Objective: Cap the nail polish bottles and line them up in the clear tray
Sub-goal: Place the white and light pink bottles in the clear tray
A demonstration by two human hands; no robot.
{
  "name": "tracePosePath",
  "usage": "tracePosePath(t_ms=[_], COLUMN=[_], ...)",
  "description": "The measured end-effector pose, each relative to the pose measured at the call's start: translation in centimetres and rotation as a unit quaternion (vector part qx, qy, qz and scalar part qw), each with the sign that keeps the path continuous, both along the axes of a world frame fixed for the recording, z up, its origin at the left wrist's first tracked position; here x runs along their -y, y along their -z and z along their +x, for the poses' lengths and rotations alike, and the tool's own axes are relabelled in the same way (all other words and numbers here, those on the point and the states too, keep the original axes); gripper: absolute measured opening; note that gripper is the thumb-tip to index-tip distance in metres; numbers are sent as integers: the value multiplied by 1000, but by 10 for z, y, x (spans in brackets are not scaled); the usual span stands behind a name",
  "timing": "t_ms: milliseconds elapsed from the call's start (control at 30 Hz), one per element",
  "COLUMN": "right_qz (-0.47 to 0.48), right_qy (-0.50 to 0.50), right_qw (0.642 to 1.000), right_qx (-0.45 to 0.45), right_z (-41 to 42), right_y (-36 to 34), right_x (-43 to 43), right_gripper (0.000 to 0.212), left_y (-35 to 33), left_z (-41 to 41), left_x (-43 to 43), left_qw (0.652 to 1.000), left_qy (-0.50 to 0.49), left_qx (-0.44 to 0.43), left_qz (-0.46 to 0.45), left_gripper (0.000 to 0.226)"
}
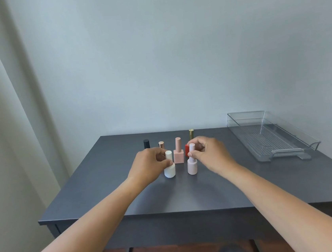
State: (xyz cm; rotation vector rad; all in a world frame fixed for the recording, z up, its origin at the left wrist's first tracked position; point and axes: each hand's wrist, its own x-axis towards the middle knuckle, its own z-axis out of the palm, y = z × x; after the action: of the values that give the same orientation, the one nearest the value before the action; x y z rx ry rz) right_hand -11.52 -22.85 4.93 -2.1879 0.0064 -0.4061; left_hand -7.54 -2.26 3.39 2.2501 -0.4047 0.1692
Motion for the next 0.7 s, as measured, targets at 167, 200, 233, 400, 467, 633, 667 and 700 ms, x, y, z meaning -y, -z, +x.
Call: tracePosePath(t_ms=[167,200,233,400,467,633,667,700], right_qz=[-1,2,8,27,31,39,41,42], right_qy=[-4,-5,-8,-21,-21,11,16,24], right_qw=[1000,1000,1000,999,999,997,996,996], right_qx=[17,18,17,20,26,69,74,80], right_z=[0,0,0,-1,-1,2,3,4], right_y=[6,6,5,-10,-23,-62,-70,-78], right_x=[1,2,3,14,23,66,77,90], right_gripper=[8,7,6,3,3,1,3,4], left_y=[0,0,-1,-15,-28,-71,-80,-89], left_z=[0,0,0,-3,-4,-3,-1,1], left_x=[2,2,3,13,22,60,69,81], left_qw=[1000,1000,1000,999,998,995,994,994], left_qy=[4,6,8,33,49,90,96,103], left_qx=[-3,-4,-5,-9,-10,26,33,40], left_qz=[-7,-8,-8,-20,-30,-29,-28,-25], left_gripper=[13,12,12,7,6,9,10,11])
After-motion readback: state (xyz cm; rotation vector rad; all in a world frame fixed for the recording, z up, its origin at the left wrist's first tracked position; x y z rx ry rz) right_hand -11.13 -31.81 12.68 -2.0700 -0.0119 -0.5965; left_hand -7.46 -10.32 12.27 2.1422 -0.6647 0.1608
